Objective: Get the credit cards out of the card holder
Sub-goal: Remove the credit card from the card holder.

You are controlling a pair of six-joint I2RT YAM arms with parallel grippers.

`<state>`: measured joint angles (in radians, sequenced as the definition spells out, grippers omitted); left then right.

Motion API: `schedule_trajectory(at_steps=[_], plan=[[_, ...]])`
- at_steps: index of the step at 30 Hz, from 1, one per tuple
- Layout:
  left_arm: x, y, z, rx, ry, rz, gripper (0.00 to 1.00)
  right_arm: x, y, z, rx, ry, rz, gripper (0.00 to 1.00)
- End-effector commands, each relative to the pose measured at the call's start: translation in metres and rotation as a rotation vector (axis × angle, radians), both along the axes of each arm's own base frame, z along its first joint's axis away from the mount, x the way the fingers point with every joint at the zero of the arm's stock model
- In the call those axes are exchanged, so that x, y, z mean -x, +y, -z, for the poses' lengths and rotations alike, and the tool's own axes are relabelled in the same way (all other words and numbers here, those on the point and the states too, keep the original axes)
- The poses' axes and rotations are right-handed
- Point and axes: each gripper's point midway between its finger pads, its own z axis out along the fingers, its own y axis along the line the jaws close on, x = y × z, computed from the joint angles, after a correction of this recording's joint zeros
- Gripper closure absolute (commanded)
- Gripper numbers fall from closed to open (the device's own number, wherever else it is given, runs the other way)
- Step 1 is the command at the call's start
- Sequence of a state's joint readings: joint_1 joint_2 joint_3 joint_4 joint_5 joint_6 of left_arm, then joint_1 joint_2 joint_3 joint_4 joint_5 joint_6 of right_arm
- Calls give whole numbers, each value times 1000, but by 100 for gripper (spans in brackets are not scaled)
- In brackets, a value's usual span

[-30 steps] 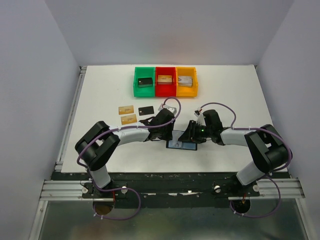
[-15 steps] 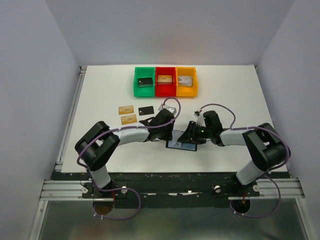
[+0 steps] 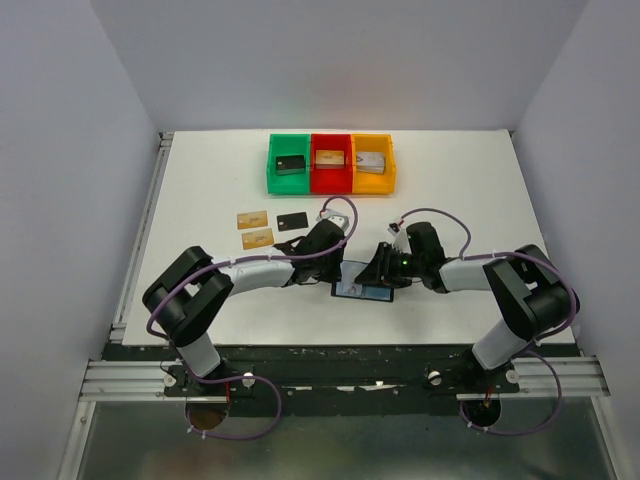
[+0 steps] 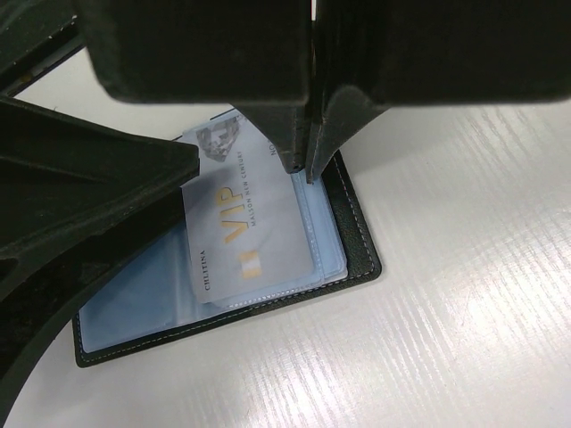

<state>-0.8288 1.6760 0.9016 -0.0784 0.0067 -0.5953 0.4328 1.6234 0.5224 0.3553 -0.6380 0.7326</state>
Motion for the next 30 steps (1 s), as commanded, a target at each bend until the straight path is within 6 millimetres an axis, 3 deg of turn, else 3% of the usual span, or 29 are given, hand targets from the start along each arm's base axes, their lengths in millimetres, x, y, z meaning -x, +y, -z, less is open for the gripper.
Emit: schedule_trajectory(at_steps=[1,18,30], plan=[[0,5,-2,-19,-16,-18,100,6,-2,10,17,16,-5,57],[10,12,23,-68,49,-16,100,4,13,-13,-137,-35,-21,58],[16,1,23,-6,65,20,100,0,21,-21,-206,-45,-34,58]])
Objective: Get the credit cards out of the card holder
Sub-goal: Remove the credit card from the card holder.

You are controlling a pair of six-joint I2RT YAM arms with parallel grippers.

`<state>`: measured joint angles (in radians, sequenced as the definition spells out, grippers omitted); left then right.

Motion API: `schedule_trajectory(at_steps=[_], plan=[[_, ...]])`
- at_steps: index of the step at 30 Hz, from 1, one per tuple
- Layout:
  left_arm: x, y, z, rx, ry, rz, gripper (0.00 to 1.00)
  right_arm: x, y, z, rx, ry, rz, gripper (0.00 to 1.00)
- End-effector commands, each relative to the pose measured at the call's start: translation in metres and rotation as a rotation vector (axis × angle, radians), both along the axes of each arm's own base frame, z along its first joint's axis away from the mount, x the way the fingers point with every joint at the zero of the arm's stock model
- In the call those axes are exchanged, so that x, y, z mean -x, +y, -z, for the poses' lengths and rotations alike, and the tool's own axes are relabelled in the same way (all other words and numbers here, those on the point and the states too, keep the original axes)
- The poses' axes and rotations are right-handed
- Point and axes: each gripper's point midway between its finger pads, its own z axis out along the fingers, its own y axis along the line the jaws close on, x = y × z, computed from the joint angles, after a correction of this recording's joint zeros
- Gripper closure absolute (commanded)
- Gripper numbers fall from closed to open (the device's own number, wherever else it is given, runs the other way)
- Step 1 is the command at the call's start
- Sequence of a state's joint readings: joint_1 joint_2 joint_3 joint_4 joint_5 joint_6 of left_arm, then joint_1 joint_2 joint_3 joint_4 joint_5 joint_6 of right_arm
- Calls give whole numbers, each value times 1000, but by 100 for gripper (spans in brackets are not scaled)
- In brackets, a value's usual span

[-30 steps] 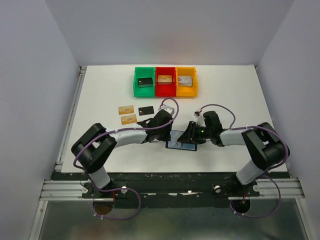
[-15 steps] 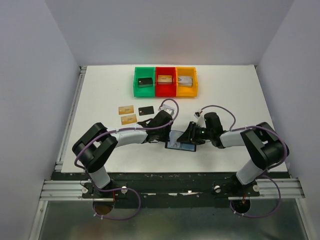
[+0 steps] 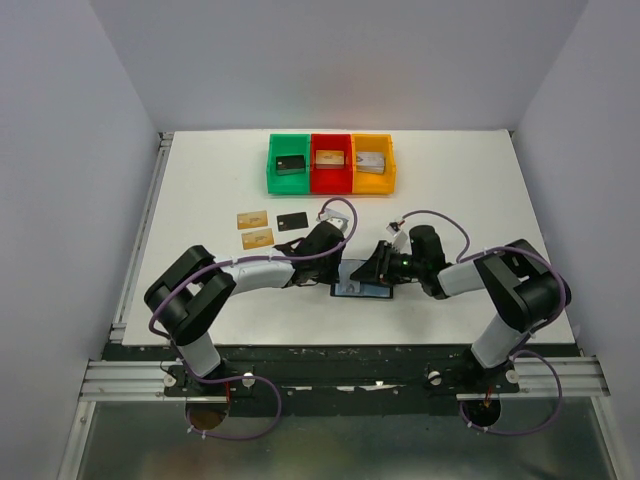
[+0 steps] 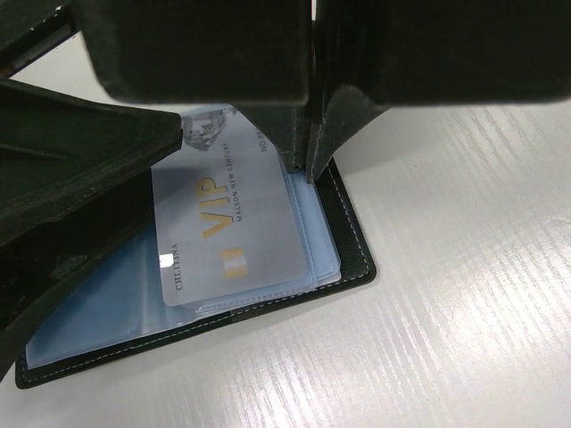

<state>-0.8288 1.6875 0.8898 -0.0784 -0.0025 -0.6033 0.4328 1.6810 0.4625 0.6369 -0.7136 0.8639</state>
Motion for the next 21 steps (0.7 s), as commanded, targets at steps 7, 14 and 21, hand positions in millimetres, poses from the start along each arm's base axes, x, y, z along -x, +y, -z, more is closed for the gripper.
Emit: schedule_trajectory(at_steps=[7,14,21], plan=[[16,-11,11,55,49,60,100,2,10,-6,-65,-12,-55,58],[14,-18,6,93,34,74,100,3,11,1,-67,12,-65,57],[15,-18,5,101,30,75,100,5,12,2,-67,22,-75,57]])
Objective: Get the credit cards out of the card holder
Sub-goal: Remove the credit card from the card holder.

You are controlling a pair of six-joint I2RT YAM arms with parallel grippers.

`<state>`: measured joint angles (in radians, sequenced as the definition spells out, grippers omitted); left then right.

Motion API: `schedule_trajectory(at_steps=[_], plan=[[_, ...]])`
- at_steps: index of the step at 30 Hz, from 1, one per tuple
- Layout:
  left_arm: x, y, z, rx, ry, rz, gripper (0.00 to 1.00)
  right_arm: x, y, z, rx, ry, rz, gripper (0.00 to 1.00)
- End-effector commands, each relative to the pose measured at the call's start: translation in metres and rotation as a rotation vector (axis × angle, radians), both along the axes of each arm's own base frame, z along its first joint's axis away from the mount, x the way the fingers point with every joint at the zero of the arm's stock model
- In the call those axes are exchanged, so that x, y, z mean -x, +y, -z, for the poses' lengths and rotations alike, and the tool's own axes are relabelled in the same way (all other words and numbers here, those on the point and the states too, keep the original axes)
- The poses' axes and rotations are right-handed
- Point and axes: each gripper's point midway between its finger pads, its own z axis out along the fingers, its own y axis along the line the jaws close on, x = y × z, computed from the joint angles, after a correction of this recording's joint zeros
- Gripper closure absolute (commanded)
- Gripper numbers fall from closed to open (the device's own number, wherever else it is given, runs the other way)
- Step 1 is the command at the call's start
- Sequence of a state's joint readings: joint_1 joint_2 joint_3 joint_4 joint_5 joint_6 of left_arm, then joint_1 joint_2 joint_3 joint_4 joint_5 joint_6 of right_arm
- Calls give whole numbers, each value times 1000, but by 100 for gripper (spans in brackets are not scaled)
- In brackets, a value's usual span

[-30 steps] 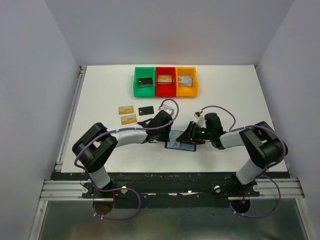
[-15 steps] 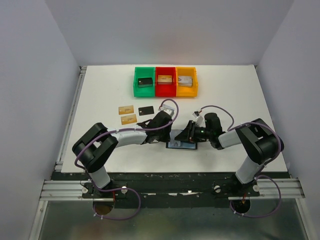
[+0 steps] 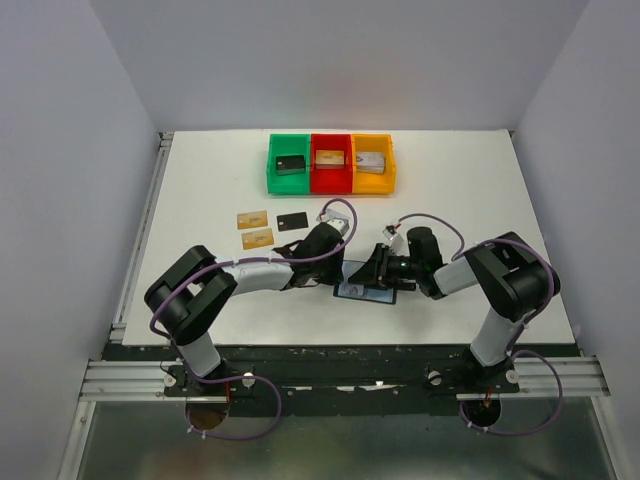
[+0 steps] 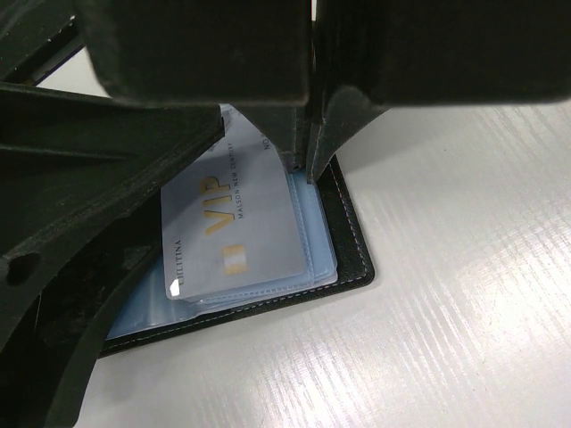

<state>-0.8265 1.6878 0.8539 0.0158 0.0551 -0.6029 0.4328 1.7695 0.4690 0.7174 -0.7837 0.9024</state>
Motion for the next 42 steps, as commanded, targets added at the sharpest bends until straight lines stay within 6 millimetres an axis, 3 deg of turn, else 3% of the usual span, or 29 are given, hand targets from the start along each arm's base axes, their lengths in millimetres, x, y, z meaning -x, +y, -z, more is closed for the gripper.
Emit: schedule_trajectory(at_steps=[1,11,42], plan=[[12,-7,7,26,39,36,100,-1,5,-7,-20,-31,-30,57],[13,7,19,-41,71,-22,100,-2,-4,-18,67,-82,-27,61],[13,21,30,-106,102,-74,100,3,-19,-27,170,-121,-15,64]])
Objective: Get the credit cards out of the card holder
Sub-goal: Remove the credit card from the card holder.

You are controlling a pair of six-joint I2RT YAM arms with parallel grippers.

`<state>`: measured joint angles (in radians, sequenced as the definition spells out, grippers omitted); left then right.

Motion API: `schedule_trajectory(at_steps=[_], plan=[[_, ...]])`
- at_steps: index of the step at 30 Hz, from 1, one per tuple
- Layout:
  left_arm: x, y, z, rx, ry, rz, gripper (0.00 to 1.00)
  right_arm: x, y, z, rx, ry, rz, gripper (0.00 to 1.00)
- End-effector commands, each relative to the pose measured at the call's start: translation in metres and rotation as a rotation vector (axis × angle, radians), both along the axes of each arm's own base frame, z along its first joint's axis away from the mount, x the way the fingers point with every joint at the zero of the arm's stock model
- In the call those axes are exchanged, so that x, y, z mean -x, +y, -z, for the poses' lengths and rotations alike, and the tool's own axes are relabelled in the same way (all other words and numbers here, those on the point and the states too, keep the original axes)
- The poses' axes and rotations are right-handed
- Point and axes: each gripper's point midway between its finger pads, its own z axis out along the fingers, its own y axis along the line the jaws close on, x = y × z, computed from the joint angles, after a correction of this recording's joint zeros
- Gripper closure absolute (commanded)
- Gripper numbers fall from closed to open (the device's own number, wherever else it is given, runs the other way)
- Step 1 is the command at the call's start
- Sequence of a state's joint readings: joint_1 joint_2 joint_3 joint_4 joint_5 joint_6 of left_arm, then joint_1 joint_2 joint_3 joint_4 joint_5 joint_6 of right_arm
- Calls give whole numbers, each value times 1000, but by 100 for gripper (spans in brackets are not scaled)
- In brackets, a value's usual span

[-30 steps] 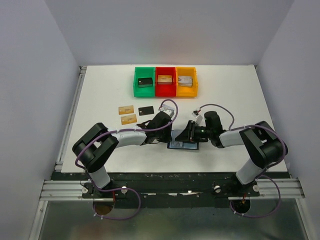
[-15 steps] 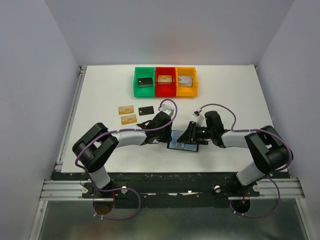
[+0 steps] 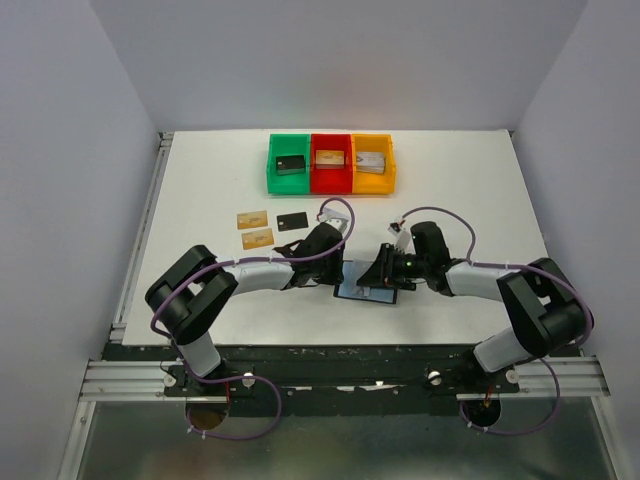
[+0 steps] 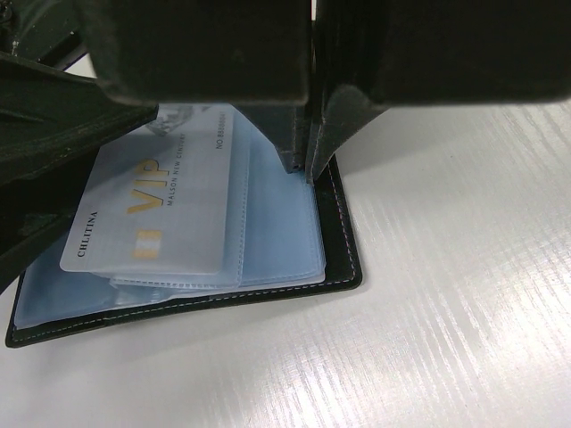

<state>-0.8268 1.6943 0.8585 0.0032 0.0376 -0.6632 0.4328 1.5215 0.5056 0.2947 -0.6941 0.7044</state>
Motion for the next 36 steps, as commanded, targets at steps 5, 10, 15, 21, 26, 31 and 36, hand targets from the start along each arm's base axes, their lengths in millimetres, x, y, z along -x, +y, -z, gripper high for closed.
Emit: schedule_trajectory(at_steps=[5,10,15,21,26,31,36], plan=[[14,21,32,-118,81,-14,100,-5,-4,-13,34,-68,5,66],[15,23,35,-131,91,-17,100,-5,-7,-16,40,-76,14,67],[15,24,35,-134,93,-18,100,-6,-12,-16,51,-80,24,69],[15,24,34,-132,90,-17,100,-6,-13,-17,52,-93,25,78],[14,24,33,-133,87,-16,100,-8,-16,-17,57,-93,34,80],[15,23,33,-131,87,-15,100,-9,-19,-18,58,-97,42,82],[15,24,34,-130,88,-18,100,-8,-22,-16,63,-89,50,86]])
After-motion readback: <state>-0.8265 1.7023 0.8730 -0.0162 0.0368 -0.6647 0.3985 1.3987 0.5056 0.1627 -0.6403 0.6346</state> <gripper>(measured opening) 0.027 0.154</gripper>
